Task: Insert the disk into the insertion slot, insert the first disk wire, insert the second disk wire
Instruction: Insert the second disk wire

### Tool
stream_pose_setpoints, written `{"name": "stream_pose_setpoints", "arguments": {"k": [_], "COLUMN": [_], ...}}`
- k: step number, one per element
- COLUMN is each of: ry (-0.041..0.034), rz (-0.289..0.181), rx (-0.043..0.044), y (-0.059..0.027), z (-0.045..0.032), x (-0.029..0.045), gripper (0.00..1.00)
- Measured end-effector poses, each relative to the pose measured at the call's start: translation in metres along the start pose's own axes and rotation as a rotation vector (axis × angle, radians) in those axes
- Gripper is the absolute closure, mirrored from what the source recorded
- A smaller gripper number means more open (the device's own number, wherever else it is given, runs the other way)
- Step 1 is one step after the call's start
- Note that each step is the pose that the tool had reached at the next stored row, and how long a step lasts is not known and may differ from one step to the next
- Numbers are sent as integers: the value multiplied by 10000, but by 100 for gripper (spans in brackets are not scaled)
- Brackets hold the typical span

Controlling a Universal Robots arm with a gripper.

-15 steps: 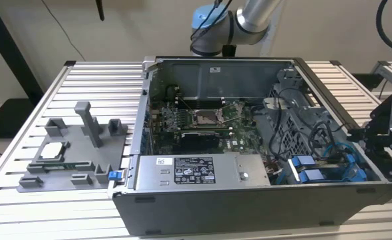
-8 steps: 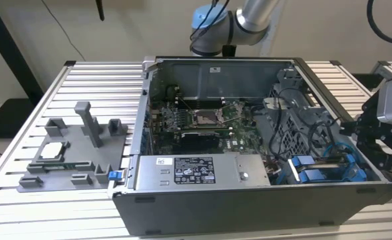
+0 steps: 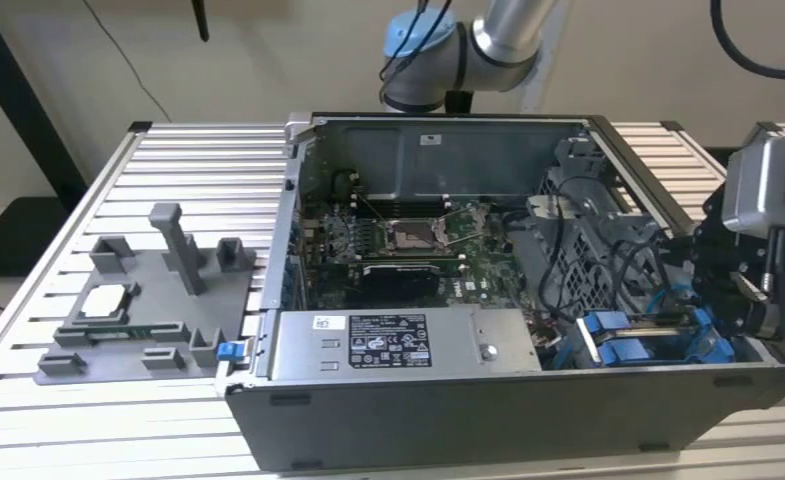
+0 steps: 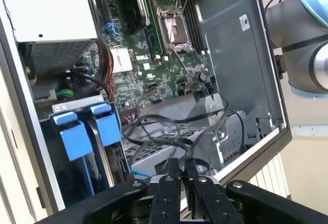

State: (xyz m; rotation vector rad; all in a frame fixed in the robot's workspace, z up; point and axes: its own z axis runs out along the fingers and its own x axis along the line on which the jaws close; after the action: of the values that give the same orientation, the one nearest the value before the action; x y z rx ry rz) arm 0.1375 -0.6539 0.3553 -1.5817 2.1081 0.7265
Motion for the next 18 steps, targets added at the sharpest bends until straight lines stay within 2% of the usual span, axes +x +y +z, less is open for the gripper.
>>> {"name": "stream_pose_setpoints", "arguments": {"k": [1,3,12,13,15,18], "ry": [106,411,1998,2112,2144,2148], "rz": [-3,-8,-25,-26,-30,-28], "rx": [29,116,568,600,612,616], "y": [29,74,175,183,205,242], "z": [0,-1,23,44,60,-13], "x": [8,20,18,-9,-85,-196], "gripper": [100,100,100,100,100,100]}}
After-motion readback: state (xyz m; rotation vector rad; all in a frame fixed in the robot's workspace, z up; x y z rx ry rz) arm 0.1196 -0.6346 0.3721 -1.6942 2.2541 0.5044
